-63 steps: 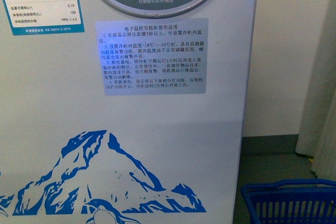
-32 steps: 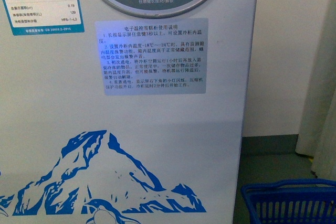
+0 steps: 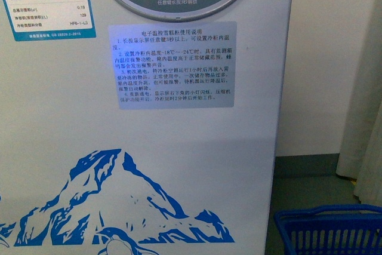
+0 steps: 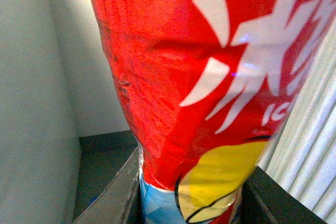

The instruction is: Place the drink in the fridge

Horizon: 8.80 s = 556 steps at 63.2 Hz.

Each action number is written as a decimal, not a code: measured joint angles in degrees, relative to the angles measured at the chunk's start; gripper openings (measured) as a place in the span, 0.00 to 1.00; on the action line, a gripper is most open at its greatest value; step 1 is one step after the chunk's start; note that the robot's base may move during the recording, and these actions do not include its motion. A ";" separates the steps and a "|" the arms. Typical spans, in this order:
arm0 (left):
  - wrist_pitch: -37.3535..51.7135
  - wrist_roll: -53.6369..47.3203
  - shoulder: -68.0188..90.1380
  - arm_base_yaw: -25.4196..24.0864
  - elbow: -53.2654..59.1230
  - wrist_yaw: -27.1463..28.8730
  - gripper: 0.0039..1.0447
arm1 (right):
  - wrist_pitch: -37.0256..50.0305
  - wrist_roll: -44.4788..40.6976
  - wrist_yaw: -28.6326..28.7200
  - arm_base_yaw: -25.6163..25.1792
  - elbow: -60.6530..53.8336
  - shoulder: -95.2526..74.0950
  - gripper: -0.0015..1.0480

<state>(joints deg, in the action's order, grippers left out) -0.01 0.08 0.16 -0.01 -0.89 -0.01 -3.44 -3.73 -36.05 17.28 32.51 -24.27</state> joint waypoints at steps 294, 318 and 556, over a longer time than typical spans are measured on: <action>27.26 -97.13 107.58 0.20 -66.95 -37.22 0.92 | 0.02 -0.22 -0.09 0.13 0.31 0.00 0.34; 46.93 -60.43 106.31 5.79 -75.06 -8.98 0.92 | 0.02 -0.22 -0.13 0.13 0.31 0.00 0.34; -0.31 0.37 0.09 0.11 0.00 0.02 0.02 | -18.75 -44.78 38.47 13.03 80.54 -100.69 0.93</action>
<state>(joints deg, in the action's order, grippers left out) -0.32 0.45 0.25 0.10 -0.89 0.01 -22.20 -48.51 2.42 30.30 113.06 -124.97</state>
